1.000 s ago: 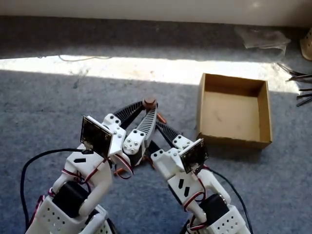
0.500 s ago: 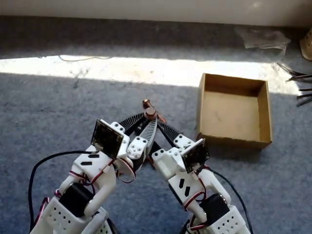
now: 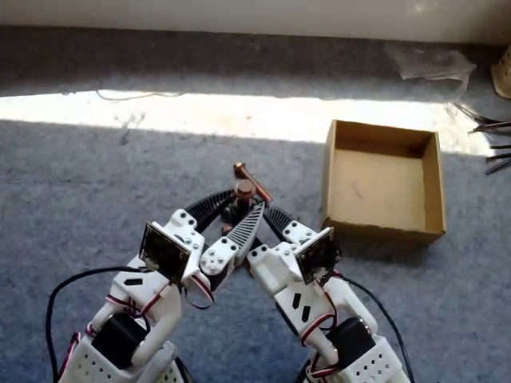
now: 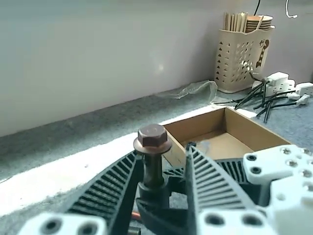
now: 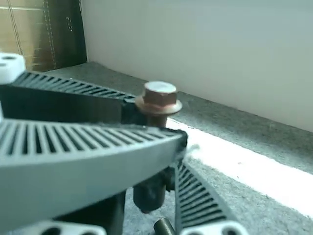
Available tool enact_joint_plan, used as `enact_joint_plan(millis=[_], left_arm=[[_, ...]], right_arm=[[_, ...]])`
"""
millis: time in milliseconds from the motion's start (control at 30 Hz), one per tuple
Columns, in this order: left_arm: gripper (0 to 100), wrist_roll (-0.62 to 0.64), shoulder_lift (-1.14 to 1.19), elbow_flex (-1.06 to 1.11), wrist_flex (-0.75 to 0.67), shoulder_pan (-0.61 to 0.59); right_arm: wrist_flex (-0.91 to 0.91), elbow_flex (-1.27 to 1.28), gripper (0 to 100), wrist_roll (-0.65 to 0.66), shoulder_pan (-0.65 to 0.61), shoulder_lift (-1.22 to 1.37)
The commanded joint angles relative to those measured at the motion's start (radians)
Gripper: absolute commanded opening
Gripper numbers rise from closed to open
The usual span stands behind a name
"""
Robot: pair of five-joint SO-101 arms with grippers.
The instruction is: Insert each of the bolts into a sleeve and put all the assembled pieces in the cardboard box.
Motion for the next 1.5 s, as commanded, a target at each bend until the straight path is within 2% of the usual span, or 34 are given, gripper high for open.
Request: enact_joint_plan(millis=[0, 467, 600, 767, 967, 1133, 1367, 1467], left_arm=[[14, -0.008, 0.016, -0.038, 0.002, 0.002], [14, -0.012, 0.019, -0.035, 0.002, -0.005], [22, -0.014, 0.019, -0.033, 0.003, -0.008], [23, -0.014, 0.019, -0.039, 0.021, -0.094], [23, -0.012, 0.010, -0.042, 0.021, -0.088], [23, -0.006, 0.008, -0.099, 0.021, -0.203], [23, -0.006, 0.008, -0.142, 0.040, -0.237], [15, -0.008, 0.008, -0.202, 0.121, -0.262]], right_arm=[[0.001, 0.119, 0.4, -0.002, -0.004, -0.012], [0.001, 0.119, 0.4, -0.002, -0.004, -0.012], [0.001, 0.119, 0.4, -0.002, -0.004, -0.012], [0.001, 0.117, 0.4, -0.002, -0.004, -0.012], [0.001, 0.116, 0.4, -0.002, -0.004, -0.012], [0.001, 0.117, 0.4, 0.095, -0.002, -0.012], [0.012, 0.119, 0.4, 0.129, 0.008, -0.004], [0.045, 0.114, 0.4, 0.130, 0.056, -0.012]])
